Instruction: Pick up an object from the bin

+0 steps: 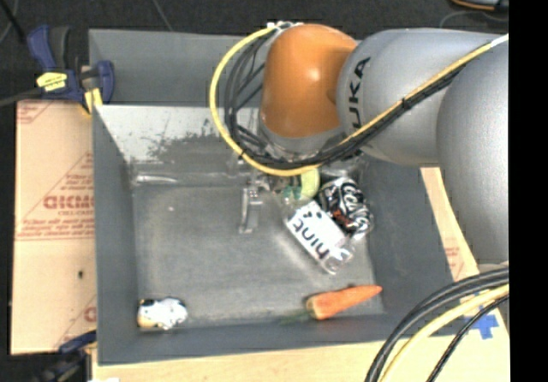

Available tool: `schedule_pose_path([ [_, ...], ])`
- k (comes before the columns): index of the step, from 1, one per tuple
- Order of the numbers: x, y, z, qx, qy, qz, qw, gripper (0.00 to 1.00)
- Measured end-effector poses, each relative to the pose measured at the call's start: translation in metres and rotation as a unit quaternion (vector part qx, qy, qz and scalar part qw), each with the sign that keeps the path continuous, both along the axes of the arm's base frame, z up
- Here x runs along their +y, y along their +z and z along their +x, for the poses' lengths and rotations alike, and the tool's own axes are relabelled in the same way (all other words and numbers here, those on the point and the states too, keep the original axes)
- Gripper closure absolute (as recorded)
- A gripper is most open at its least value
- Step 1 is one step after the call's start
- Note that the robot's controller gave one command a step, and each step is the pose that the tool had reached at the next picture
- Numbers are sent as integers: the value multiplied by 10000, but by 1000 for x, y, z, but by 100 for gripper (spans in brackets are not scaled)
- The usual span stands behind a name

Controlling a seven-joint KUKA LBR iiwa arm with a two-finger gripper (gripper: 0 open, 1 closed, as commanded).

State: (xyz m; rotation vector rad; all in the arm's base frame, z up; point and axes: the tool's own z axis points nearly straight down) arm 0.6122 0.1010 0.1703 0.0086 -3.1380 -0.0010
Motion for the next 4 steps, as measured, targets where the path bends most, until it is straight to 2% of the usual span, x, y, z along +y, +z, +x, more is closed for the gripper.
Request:
schedule_pose_path([
  [1, 0, 5, 1, -37, -10, 4, 10000, 0],
  [2, -39, -53, 27, -50, 475, -2, 9989, 0],
  [3, -44, -50, 31, -15, -32, 6, 10000, 0],
  [4, -64, -45, 37, -58, 670, -4, 9977, 0],
])
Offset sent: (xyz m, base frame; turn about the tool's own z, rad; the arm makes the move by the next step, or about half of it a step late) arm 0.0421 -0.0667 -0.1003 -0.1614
